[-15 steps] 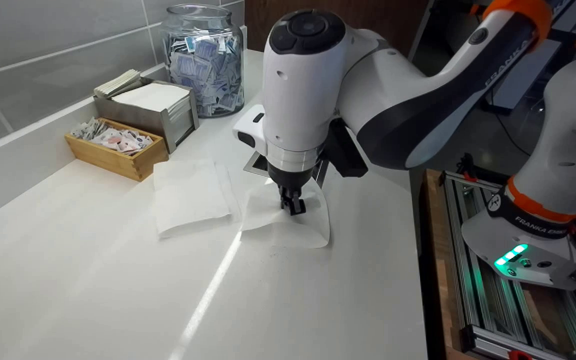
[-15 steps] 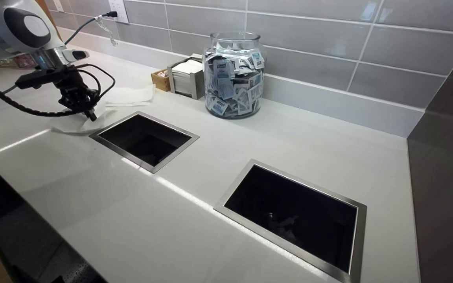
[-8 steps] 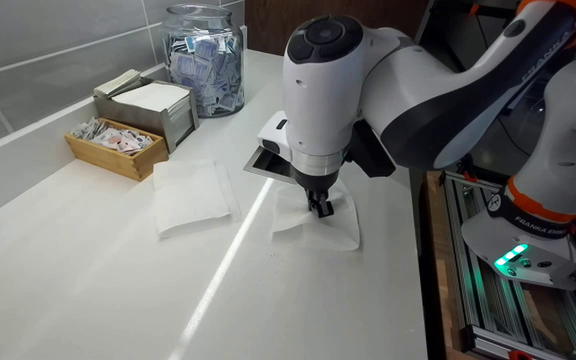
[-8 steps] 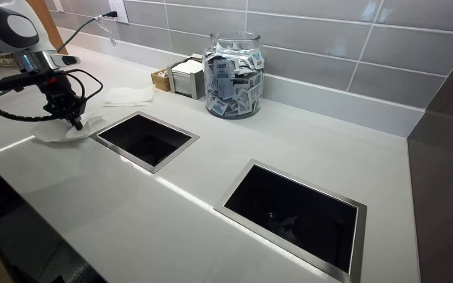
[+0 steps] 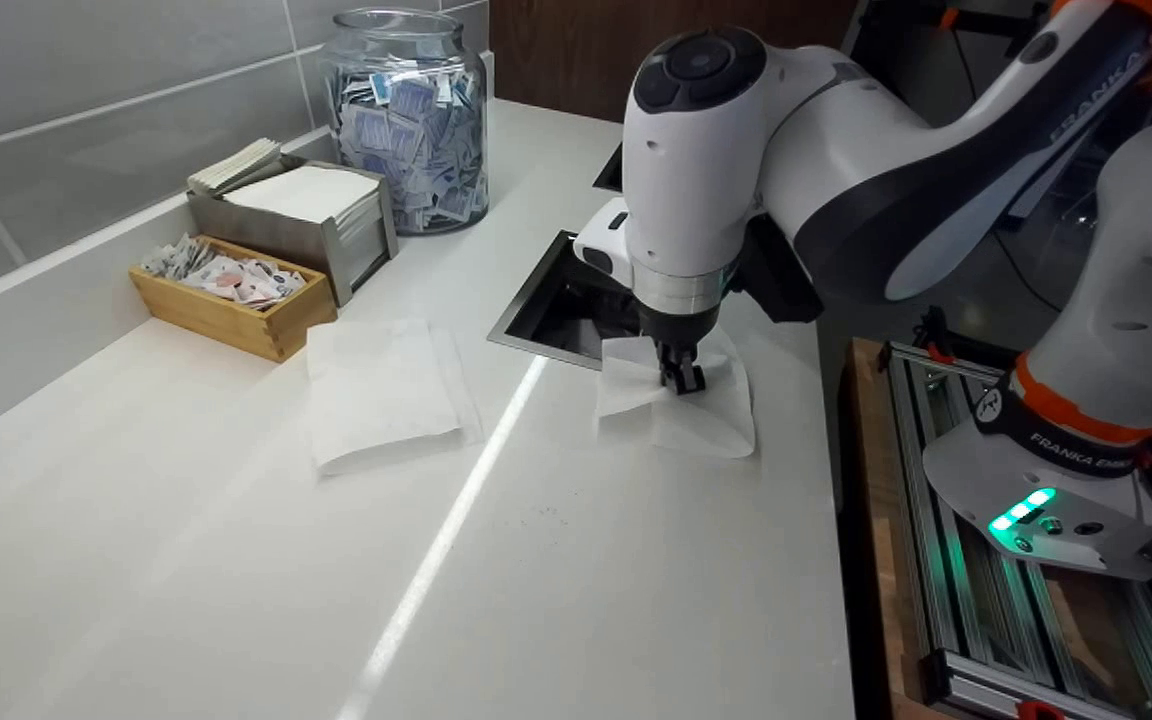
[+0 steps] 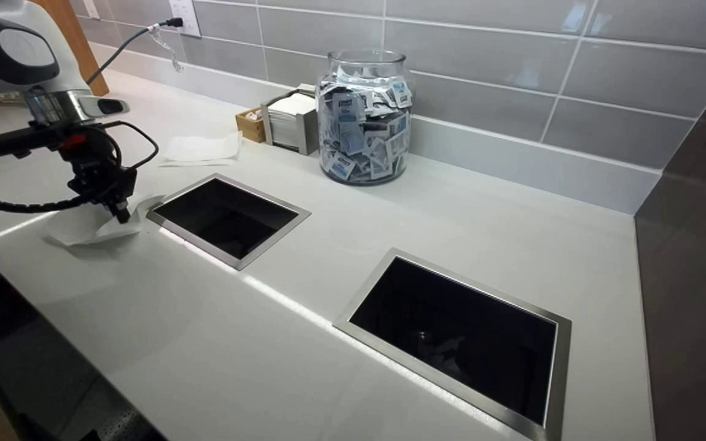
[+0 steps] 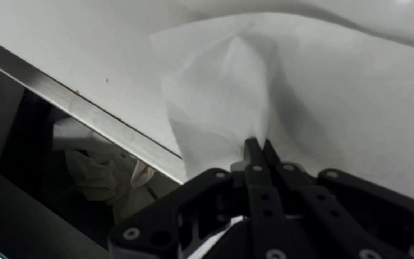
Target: Use the paper towel on the to wipe the edges of the waste bin opening and put it on the counter top waste bin opening on the left
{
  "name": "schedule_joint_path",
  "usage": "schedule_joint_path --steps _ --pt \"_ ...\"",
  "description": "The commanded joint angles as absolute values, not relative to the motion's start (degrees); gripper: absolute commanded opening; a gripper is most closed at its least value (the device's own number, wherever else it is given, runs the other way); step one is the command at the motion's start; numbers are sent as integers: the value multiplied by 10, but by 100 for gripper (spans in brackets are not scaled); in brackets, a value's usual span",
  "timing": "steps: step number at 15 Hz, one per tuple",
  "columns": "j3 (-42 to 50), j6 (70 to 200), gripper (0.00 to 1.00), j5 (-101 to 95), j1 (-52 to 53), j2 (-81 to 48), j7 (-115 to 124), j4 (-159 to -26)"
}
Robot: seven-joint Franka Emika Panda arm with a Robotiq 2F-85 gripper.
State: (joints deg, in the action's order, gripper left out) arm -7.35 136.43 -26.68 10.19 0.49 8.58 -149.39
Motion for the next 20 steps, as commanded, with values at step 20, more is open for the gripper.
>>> schedule_joint_path --steps 20 --pt "-67 1425 0 -252 65 21 148 -1527"
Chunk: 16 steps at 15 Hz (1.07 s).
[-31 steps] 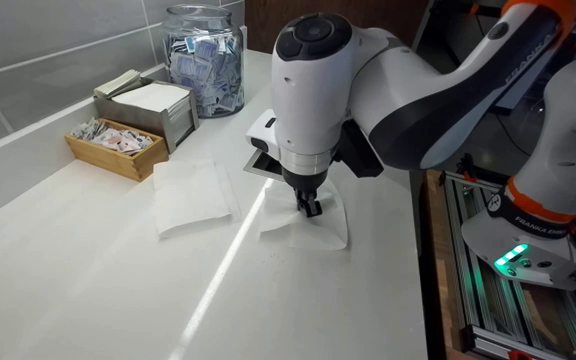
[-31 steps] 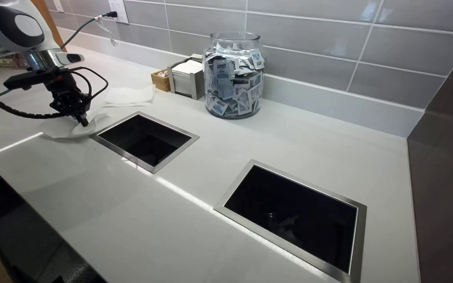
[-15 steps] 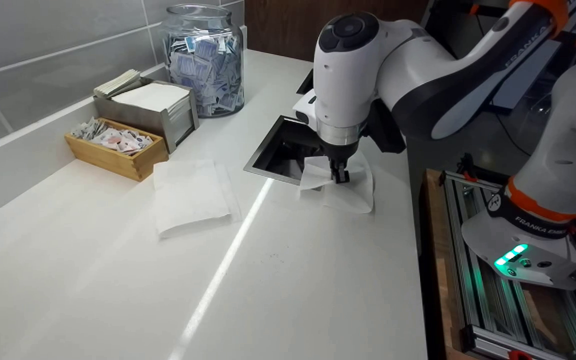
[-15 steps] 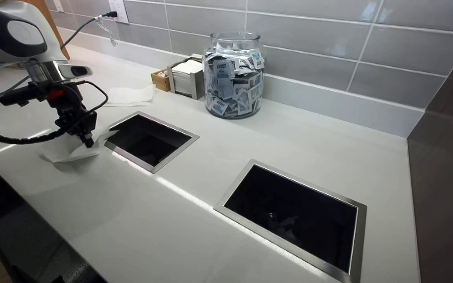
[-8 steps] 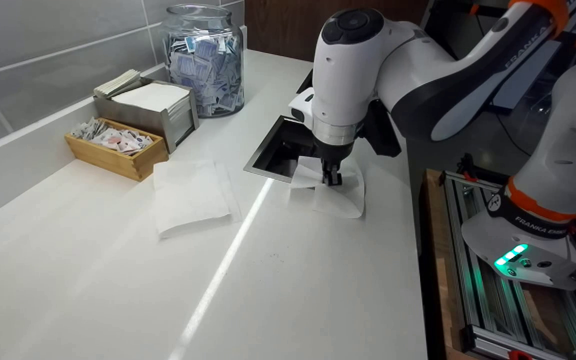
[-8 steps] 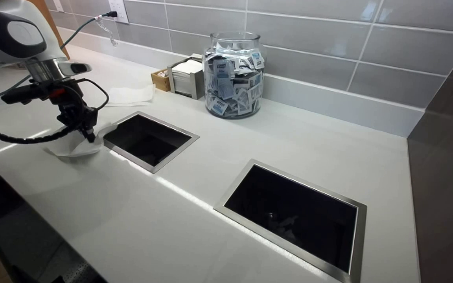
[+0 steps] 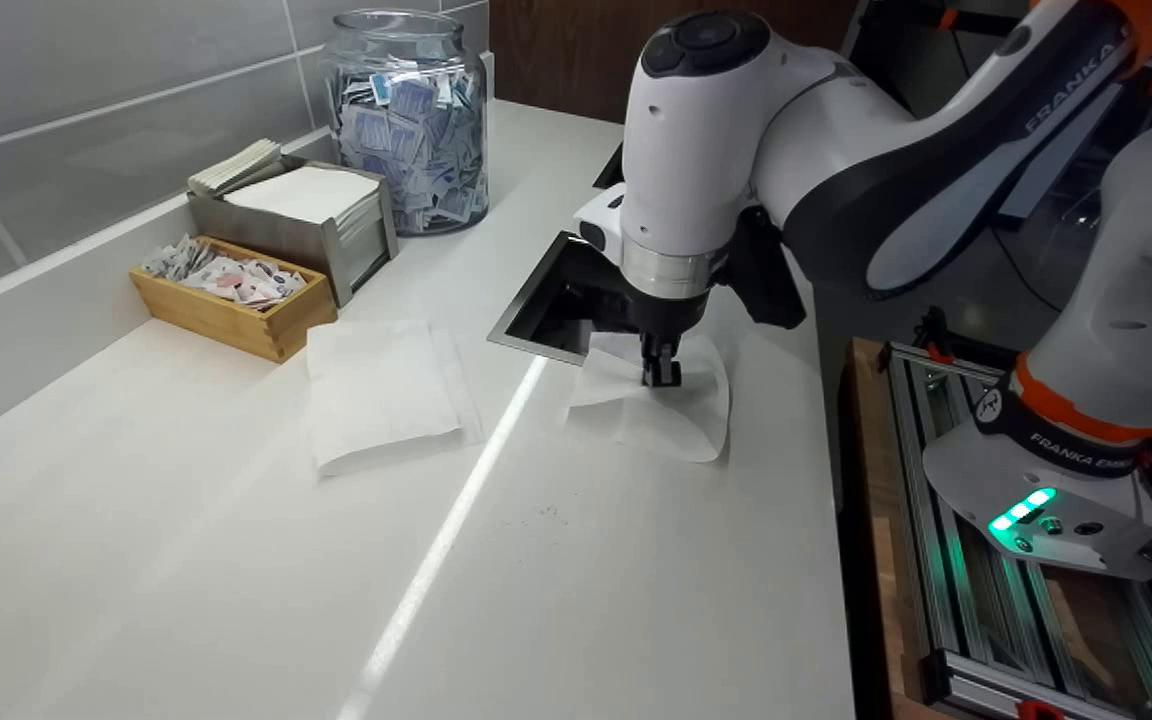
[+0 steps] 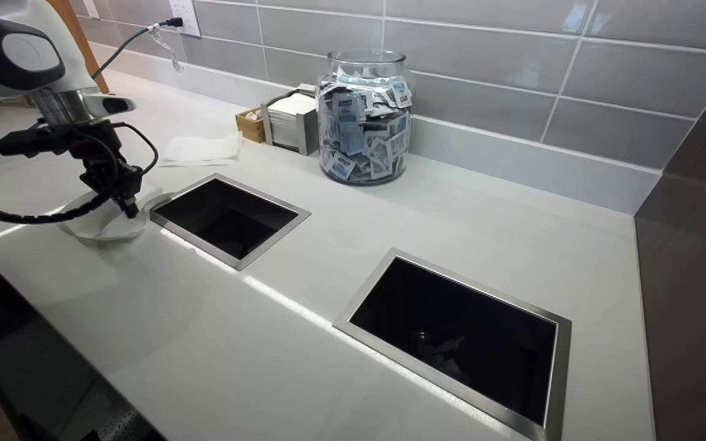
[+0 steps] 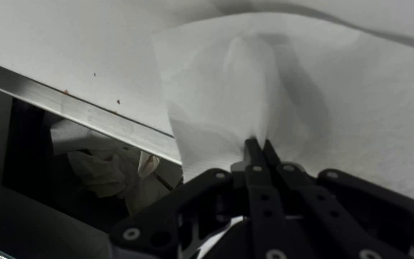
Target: Use the paper towel on the to wipe the edges of the waste bin opening and put it on the counter top waste bin opening on the left
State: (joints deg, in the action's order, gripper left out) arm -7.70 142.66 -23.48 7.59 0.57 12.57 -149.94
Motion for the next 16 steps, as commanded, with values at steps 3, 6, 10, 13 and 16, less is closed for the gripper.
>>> schedule_joint_path --steps 3,6,10,13,16 --pt "-54 1422 0 -267 48 40 160 -1548" --pt "-43 1419 0 -294 28 59 173 -1565" --pt "-35 1423 0 -334 3 68 189 -1575" --pt "-49 1439 0 -295 18 50 176 -1566" --pt "-70 1457 0 -239 44 41 166 -1555"
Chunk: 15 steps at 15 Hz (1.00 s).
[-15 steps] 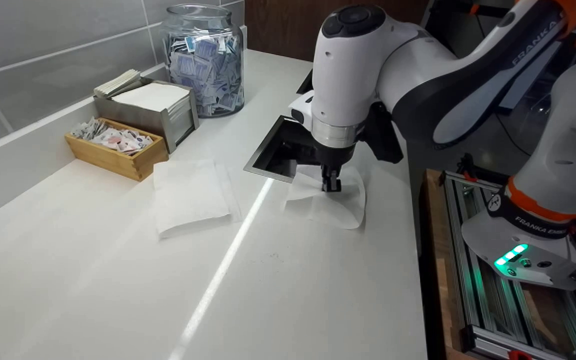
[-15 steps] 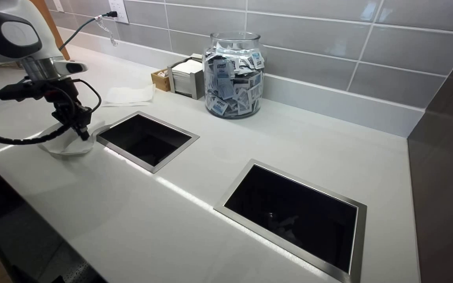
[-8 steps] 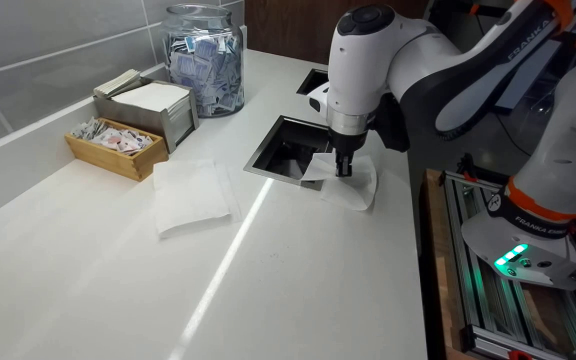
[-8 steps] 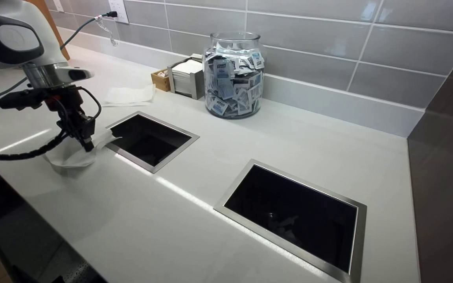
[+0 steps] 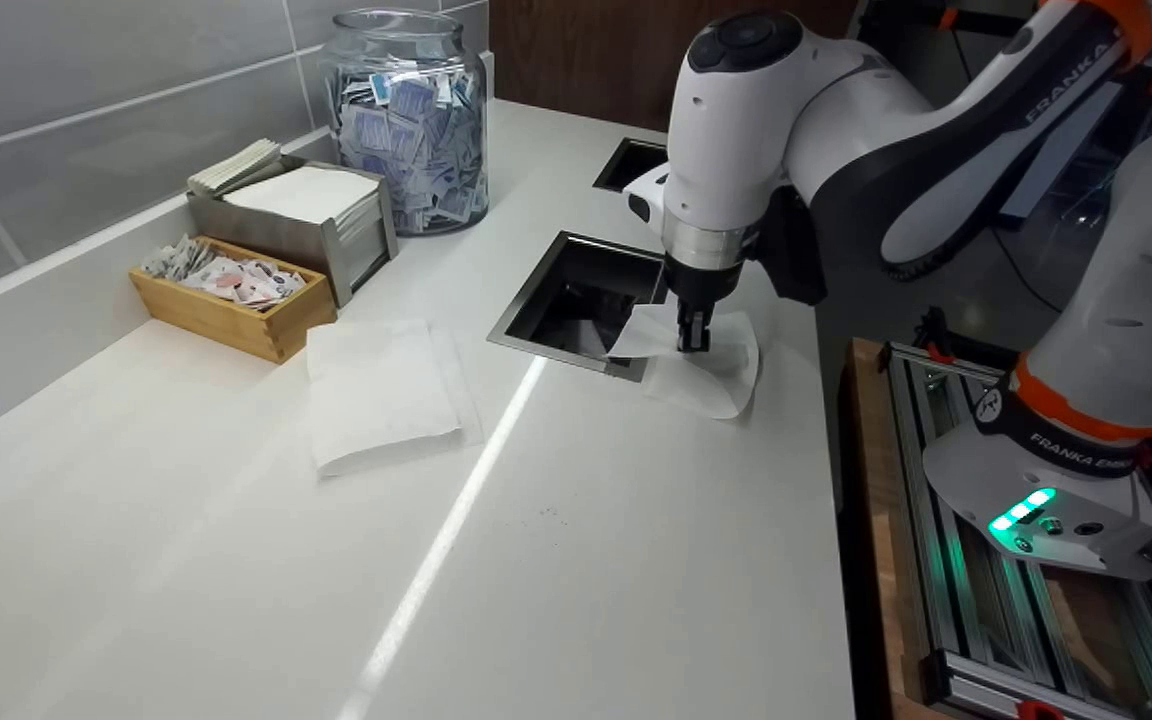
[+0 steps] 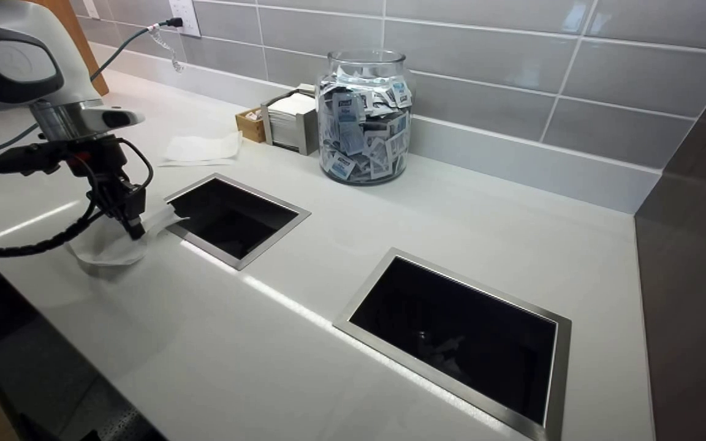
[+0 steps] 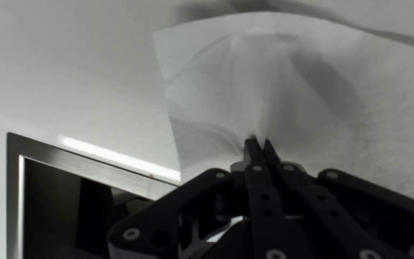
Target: Use the paper towel on the to wipe the edges of the waste bin opening and put it on the counter top waste bin opening on the left
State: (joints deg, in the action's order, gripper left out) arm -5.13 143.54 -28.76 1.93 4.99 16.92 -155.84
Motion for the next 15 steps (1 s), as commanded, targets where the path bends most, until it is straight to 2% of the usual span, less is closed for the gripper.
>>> schedule_joint_path --steps 1,8,15 --pt "-77 1467 0 -218 52 38 163 -1550" --pt "-84 1580 0 -214 60 -14 169 -1512" --pt "-65 1628 0 -248 50 -77 179 -1455"
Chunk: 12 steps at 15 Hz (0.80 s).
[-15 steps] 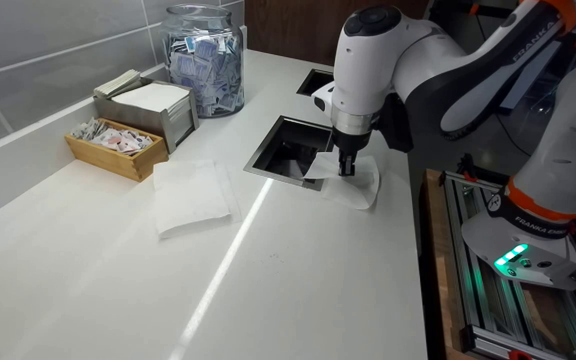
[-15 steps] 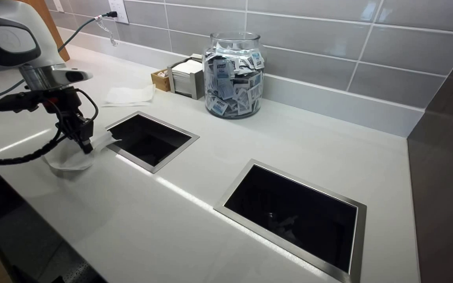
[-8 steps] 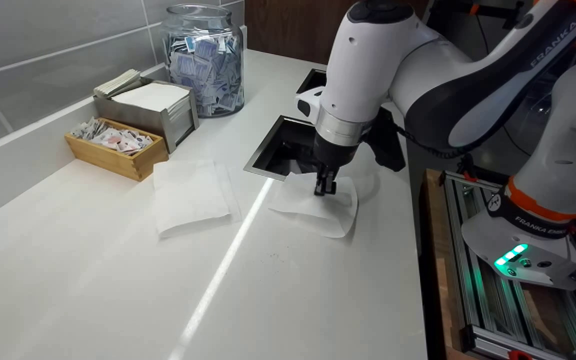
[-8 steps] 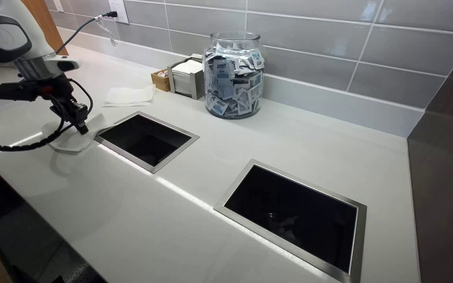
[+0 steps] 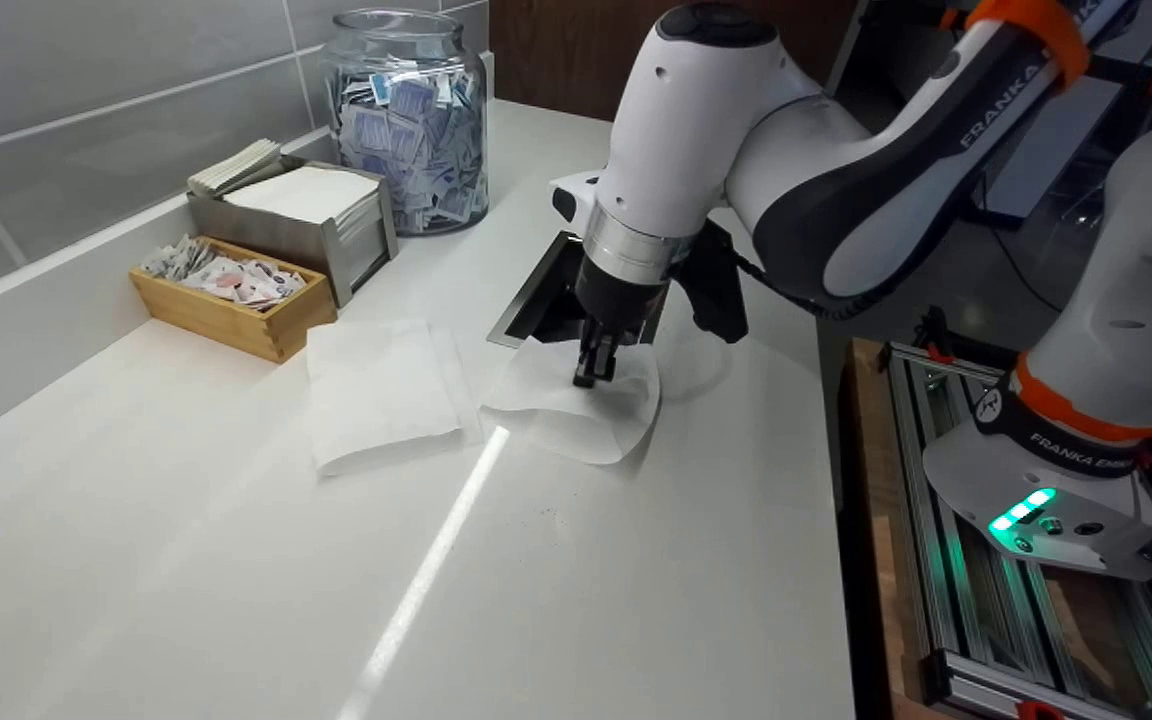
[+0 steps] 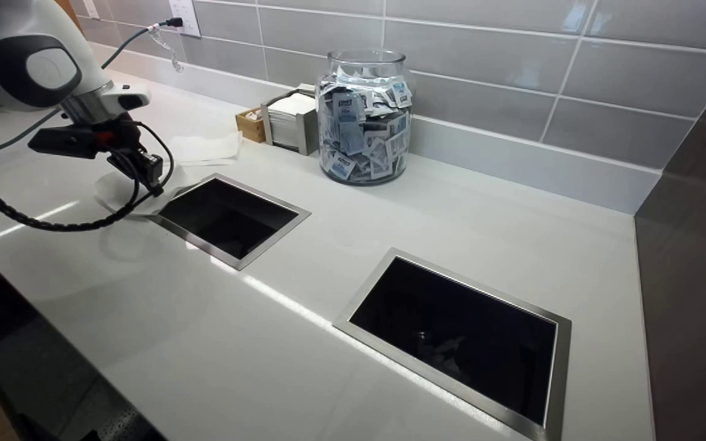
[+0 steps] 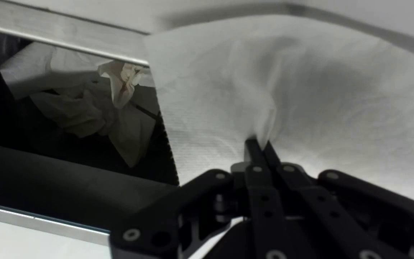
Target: Use the paper towel on the to wipe the edges of the waste bin opening and put it on the counter top waste bin opening on the left
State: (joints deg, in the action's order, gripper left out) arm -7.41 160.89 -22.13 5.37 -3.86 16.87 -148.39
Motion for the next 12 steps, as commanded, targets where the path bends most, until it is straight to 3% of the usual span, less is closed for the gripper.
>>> schedule_joint_path --steps 1,12 --pt "-61 1629 0 -253 50 -82 181 -1447" --pt "-38 1643 0 -291 56 -140 194 -1376"
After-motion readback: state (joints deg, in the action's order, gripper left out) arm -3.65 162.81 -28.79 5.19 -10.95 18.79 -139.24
